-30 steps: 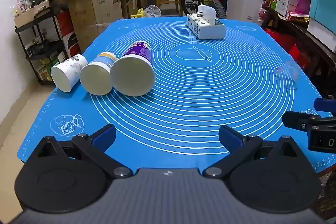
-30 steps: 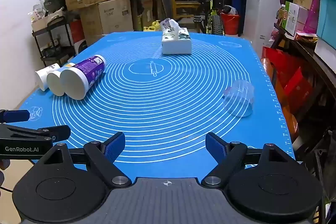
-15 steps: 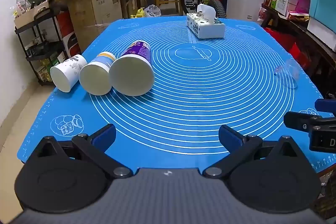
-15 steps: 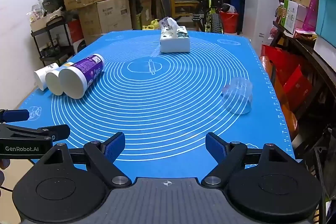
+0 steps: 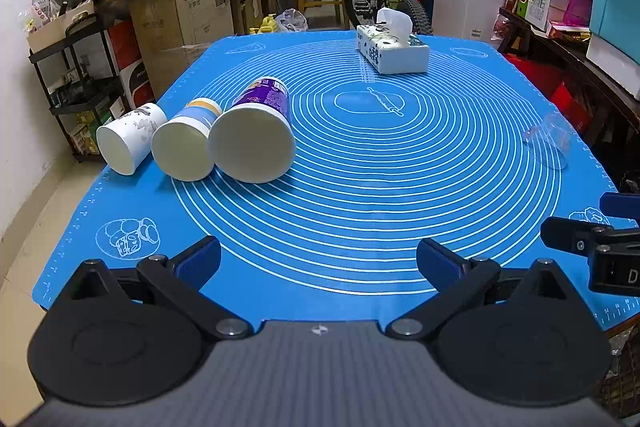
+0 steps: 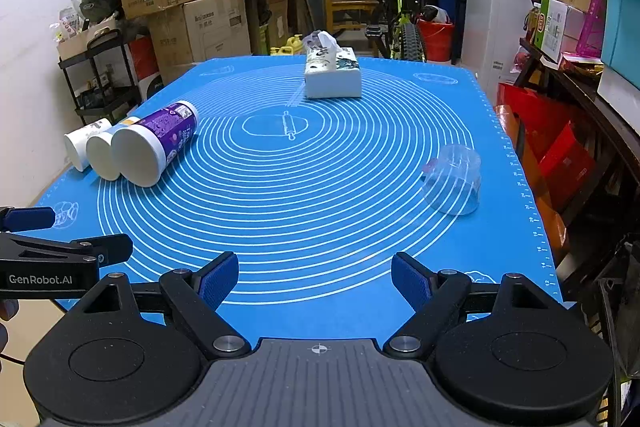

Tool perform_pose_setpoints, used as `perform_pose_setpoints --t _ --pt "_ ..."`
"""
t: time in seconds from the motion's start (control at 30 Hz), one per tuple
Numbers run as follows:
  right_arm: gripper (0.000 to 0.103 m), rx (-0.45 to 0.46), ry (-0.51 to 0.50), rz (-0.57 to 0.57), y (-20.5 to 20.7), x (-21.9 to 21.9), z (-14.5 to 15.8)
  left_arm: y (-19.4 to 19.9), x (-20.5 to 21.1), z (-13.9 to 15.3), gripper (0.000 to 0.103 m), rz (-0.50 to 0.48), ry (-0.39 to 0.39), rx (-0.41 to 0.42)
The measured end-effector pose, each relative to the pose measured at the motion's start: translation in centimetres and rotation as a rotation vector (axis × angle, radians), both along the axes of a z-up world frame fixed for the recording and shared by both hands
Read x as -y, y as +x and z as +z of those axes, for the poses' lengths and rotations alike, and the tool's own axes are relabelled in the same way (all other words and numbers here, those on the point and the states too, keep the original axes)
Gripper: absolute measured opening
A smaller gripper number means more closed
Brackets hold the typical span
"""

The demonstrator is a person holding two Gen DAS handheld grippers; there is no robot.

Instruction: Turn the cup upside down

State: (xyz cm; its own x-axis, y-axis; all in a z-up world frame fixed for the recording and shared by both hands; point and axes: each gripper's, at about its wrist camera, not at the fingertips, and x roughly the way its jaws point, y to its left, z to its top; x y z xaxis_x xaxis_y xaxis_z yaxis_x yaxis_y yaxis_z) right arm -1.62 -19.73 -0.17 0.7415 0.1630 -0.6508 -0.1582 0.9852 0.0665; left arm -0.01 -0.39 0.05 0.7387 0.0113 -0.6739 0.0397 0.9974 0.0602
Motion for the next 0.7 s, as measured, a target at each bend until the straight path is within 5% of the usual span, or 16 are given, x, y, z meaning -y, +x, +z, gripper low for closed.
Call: perform_pose_setpoints --t 0.7 --pt "0.086 -0.005 0.001 0.000 0.04 -0.01 0.13 -0.09 0.18 0.21 0.103 -0.013 0.011 0.009"
